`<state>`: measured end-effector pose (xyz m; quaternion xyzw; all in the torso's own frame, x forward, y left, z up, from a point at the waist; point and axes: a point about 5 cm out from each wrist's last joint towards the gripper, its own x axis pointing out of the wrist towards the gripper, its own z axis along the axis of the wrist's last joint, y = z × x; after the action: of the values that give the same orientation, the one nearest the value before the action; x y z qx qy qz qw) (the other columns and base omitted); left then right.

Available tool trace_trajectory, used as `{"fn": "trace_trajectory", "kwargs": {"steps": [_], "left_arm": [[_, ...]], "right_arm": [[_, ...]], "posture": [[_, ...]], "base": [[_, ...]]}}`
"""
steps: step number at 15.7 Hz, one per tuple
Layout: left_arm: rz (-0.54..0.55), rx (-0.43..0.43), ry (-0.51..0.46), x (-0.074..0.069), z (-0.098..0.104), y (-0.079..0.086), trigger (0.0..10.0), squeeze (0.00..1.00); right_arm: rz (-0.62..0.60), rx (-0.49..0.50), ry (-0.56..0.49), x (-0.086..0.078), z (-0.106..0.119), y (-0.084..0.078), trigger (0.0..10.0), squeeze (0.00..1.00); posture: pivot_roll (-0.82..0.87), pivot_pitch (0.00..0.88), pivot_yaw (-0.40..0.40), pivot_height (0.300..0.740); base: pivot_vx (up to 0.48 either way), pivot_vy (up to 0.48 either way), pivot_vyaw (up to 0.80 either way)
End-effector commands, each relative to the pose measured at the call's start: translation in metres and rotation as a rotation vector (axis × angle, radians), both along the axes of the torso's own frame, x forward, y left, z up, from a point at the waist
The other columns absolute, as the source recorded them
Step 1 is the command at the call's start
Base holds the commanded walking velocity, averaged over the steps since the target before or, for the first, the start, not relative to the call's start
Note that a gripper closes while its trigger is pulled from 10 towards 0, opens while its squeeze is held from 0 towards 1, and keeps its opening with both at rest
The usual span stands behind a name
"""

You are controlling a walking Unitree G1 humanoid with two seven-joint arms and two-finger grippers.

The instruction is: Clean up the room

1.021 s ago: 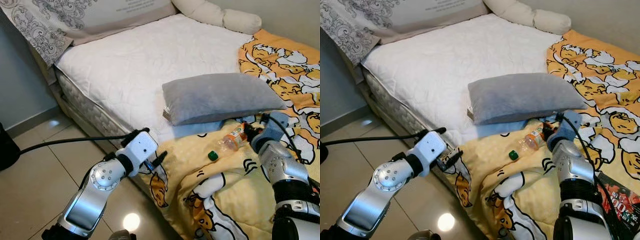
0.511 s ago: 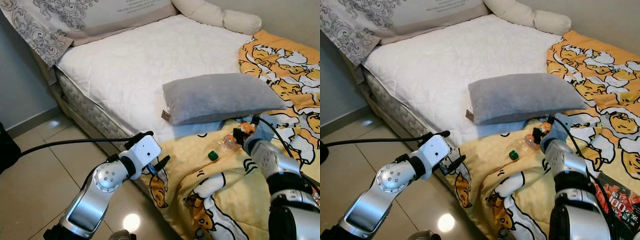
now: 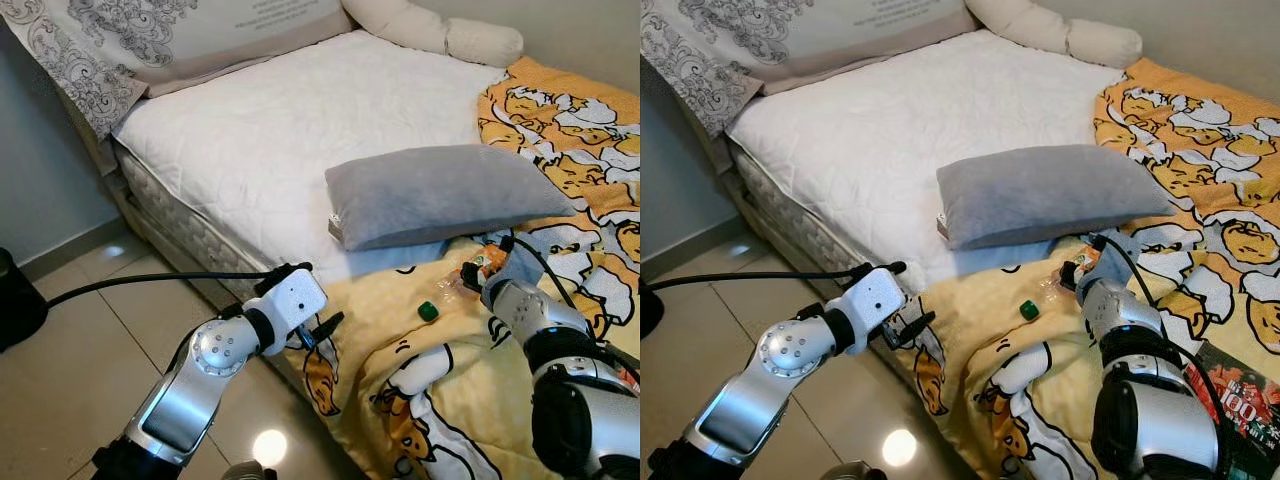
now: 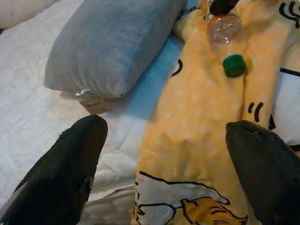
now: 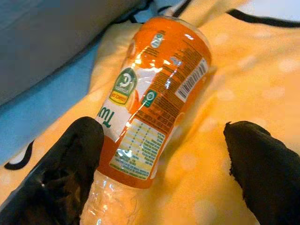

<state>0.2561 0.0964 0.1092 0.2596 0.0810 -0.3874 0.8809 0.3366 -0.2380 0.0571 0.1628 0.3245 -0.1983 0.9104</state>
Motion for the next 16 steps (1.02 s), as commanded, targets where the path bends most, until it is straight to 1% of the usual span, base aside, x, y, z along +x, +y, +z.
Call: {"fn": "trace_trajectory", "kwargs": {"steps": [1, 2, 3, 4, 6, 8, 9, 11, 12, 13, 14, 15, 16], "left_arm": [[-0.023, 0.0, -0.015, 0.003, 0.004, -0.003, 10.0, 0.0], [-0.024, 0.0, -0.016, 0.004, 0.005, -0.003, 10.0, 0.0], [-0.03, 0.005, -0.013, 0.004, 0.005, -0.002, 10.0, 0.0], [-0.033, 0.009, -0.012, 0.004, 0.004, -0.002, 10.0, 0.0], [-0.035, 0.013, -0.012, 0.005, 0.006, 0.0, 10.0, 0.0], [-0.031, 0.018, -0.015, 0.005, 0.007, 0.001, 10.0, 0.0], [-0.028, 0.021, -0.017, 0.004, 0.008, 0.002, 10.0, 0.0], [-0.025, 0.022, -0.011, 0.001, 0.007, 0.003, 10.0, 0.0], [-0.026, 0.028, -0.006, 0.0, 0.006, 0.004, 10.0, 0.0], [-0.031, 0.036, -0.002, 0.0, 0.005, 0.004, 10.0, 0.0], [-0.034, 0.039, -0.001, 0.0, 0.005, 0.004, 10.0, 0.0], [-0.035, 0.038, -0.001, 0.0, 0.006, 0.004, 10.0, 0.0], [-0.036, 0.039, -0.001, 0.001, 0.006, 0.004, 10.0, 0.0]], "right_arm": [[-0.033, 0.031, -0.004, 0.003, 0.003, 0.001, 10.0, 1.0], [-0.021, 0.053, -0.02, 0.007, 0.005, 0.005, 10.0, 0.99], [-0.069, 0.136, -0.052, 0.01, 0.006, 0.01, 10.0, 0.0], [-0.076, 0.145, -0.048, 0.01, 0.006, 0.011, 10.0, 0.0], [-0.032, 0.095, 0.016, 0.007, -0.001, 0.017, 10.0, 0.0], [-0.006, 0.056, 0.072, 0.001, -0.008, 0.019, 10.0, 0.0], [-0.022, 0.073, 0.101, -0.004, -0.015, 0.02, 10.0, 0.0], [-0.052, 0.113, 0.122, -0.009, -0.022, 0.021, 10.0, 0.0], [-0.081, 0.154, 0.149, -0.014, -0.028, 0.022, 8.0, 0.0], [-0.115, 0.209, 0.177, -0.02, -0.035, 0.025, 4.6, 0.0], [-0.145, 0.259, 0.204, -0.025, -0.041, 0.028, 3.9, 0.0], [-0.164, 0.294, 0.221, -0.029, -0.046, 0.031, 3.5, 0.0], [-0.173, 0.323, 0.234, -0.033, -0.05, 0.034, 4.8, 0.0]], "posture": [[-0.05, 0.0, 0.004, 0.74], [-0.04, 0.0, 0.008, 0.74], [-0.03, 0.0, 0.015, 0.74], [-0.03, 0.0, 0.016, 0.74], [-0.01, 0.0, 0.012, 0.74], [0.0, 0.0, 0.0, 0.74], [0.01, 0.0, -0.007, 0.74], [0.01, 0.001, -0.013, 0.74], [0.01, 0.0, -0.017, 0.74], [0.01, 0.0, -0.019, 0.74], [0.01, 0.0, -0.02, 0.74], [0.02, 0.0, -0.019, 0.74], [0.02, 0.0, -0.017, 0.74]], "base": [[0.0, 0.0, 0.0], [0.0, 0.0, 0.0], [0.0, 0.0, 0.0], [0.0, 0.0, 0.0], [0.0, 0.0, 0.0], [0.0, 0.0, 0.0], [0.0, 0.0, 0.0], [0.0, 0.0, 0.0], [0.0, 0.0, 0.0], [0.0, 0.0, 0.0], [0.0, 0.0, 0.0], [0.0, 0.0, 0.0], [0.0, 0.0, 0.0]]}}
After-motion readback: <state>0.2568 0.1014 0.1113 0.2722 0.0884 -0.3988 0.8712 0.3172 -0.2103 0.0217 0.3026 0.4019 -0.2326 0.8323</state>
